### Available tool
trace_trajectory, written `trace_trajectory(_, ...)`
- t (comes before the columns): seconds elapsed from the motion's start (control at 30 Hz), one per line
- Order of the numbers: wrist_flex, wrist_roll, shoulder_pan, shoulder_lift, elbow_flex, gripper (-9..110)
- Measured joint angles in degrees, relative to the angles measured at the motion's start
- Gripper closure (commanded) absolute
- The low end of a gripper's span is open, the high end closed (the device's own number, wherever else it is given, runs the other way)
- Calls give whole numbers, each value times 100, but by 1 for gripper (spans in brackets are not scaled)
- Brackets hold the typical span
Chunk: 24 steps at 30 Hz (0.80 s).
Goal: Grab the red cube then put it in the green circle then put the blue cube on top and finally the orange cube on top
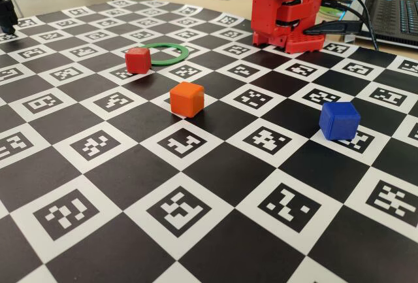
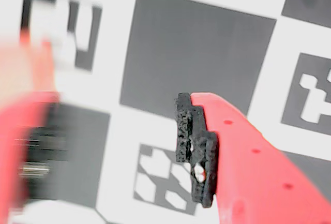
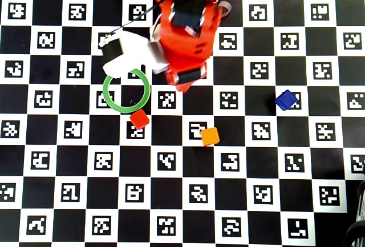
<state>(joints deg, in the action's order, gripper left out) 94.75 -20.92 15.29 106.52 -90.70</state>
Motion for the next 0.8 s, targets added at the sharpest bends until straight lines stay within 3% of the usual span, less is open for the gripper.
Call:
trace_trajectory(0.4, -1011, 53, 765, -1591, -141, 58)
trace_trajectory(0.8, -2716, -237, 1063, -2118, -1441, 58)
